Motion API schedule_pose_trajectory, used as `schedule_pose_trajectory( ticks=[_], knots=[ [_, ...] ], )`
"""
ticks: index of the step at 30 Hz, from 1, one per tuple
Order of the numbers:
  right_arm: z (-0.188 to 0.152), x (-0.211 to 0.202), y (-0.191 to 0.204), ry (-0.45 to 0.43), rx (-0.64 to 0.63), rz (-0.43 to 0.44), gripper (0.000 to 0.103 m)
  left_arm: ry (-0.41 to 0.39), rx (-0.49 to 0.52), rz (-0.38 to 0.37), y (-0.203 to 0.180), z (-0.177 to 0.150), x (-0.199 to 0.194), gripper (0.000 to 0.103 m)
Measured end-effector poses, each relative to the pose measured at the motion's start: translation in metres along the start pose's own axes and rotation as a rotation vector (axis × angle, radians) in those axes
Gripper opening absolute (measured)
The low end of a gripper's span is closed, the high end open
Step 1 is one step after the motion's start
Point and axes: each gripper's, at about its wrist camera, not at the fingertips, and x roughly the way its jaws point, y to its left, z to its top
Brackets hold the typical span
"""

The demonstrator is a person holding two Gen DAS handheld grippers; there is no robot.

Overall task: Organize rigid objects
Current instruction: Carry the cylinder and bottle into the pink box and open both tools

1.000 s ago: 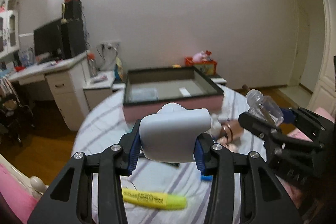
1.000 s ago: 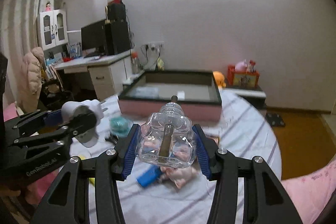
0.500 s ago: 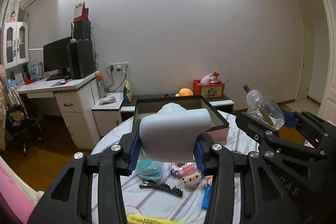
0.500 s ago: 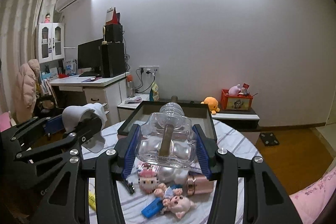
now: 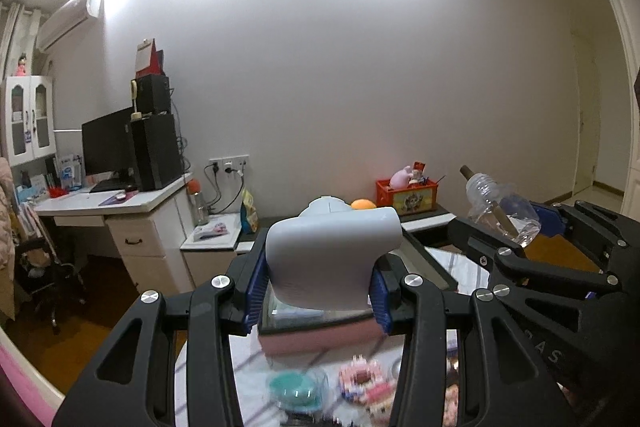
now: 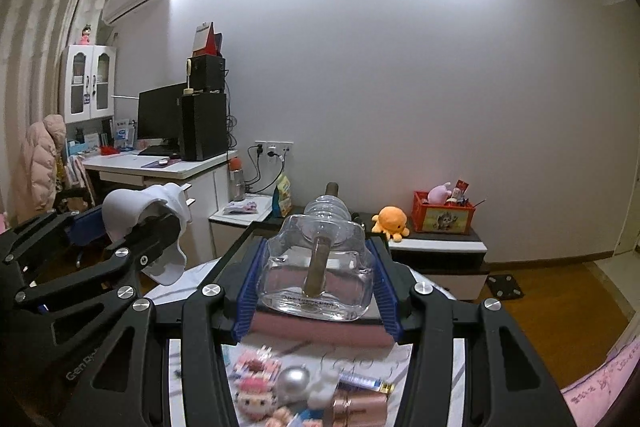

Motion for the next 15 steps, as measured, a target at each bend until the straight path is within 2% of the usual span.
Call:
schedule_pose_trajectory(
  ticks=[4, 7, 10, 15],
  knots=[
    [0.009, 0.027, -0.004, 0.012, -0.008, -0.004, 0.051, 0.010, 0.021, 0.001, 0.002, 0.007, 0.033, 0.044],
    [0.013, 0.058, -0.006, 0.044, -0.023, -0.009, 0.051, 0.054, 0.021, -0.025, 0.007, 0.010, 0.071, 0.044],
    [0.013, 0.098, -0.012, 0.102, -0.030, -0.002, 0.051, 0.145, -0.006, -0.070, 0.014, 0.002, 0.116, 0.044],
    [-0.010, 0.174, -0.020, 0.282, -0.042, 0.009, 0.051, 0.347, 0.000, -0.062, 0.016, -0.029, 0.194, 0.044]
  ],
)
